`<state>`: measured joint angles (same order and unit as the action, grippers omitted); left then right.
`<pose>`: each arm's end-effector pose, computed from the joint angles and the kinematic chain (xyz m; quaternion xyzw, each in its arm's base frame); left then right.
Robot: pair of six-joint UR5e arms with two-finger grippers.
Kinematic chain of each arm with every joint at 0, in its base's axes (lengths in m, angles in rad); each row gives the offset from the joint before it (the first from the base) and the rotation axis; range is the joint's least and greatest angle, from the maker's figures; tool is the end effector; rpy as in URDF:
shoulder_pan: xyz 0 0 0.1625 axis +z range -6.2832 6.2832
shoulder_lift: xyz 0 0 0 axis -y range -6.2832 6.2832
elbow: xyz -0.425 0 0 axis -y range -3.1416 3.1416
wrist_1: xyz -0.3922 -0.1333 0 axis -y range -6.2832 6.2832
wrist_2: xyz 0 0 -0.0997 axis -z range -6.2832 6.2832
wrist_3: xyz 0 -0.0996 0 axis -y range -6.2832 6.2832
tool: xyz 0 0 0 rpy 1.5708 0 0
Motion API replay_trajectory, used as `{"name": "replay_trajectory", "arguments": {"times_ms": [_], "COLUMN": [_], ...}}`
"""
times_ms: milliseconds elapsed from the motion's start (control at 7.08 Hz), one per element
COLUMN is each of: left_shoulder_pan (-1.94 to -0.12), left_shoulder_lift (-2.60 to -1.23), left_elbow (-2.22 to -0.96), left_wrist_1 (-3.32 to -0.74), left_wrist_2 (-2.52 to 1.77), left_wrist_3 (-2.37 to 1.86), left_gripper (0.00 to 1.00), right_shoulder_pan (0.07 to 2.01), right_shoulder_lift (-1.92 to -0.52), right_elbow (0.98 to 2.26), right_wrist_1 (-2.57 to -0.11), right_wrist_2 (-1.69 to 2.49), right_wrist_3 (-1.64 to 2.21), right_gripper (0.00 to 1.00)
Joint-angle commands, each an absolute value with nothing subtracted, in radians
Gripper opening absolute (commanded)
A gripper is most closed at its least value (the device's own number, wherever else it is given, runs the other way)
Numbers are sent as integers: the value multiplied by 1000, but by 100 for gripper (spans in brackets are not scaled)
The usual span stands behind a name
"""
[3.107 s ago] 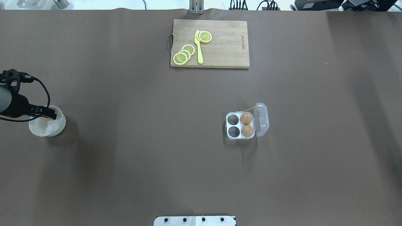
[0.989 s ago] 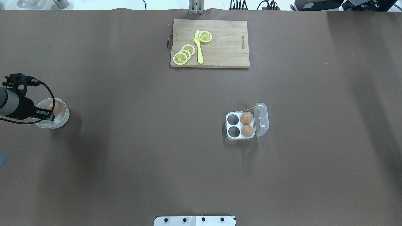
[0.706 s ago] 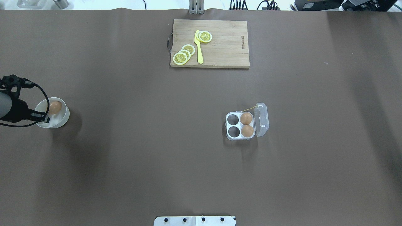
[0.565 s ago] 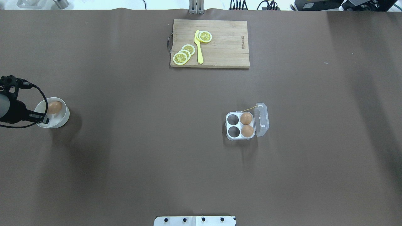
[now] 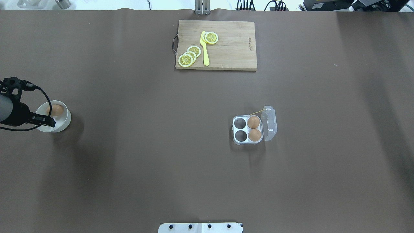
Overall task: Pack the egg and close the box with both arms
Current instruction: 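Lower the left gripper into the bowl and close on the brown egg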
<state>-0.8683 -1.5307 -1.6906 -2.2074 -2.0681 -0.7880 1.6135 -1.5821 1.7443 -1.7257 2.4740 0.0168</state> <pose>0.2618 -0.4421 0.5565 0.0934 0.3998 0.0474 0.9106 0.0756 -0.4796 0.5851 0.0089 -0.4363 0.0252 0.8994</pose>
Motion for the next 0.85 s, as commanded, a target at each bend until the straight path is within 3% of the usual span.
{"name": "replay_trajectory", "arguments": {"times_ms": [0,141,282,706], "left_shoulder_pan": [-868,-868,-868,-874], "left_shoulder_lift": [-1589,-1606,-1606,-1608], "left_elbow": [-1631,-1614,-1614,-1614], "left_wrist_1": [-2207,-2206,-2207,-2207], "left_wrist_2": [-2065,-2063,-2065,-2063], "left_wrist_3": [-788,-787,-788,-788], "left_gripper": [71,85,92,96], "right_shoulder_pan": [1612,1614,1614,1614], "right_shoulder_lift": [-1577,-1577,-1577,-1575], "right_elbow": [1743,1743,1744,1744], "right_wrist_1": [-1727,-1727,-1727,-1727], "right_wrist_2": [2473,2474,2473,2474], "right_wrist_3": [17,17,17,17], "right_gripper": [100,100,100,100]}}
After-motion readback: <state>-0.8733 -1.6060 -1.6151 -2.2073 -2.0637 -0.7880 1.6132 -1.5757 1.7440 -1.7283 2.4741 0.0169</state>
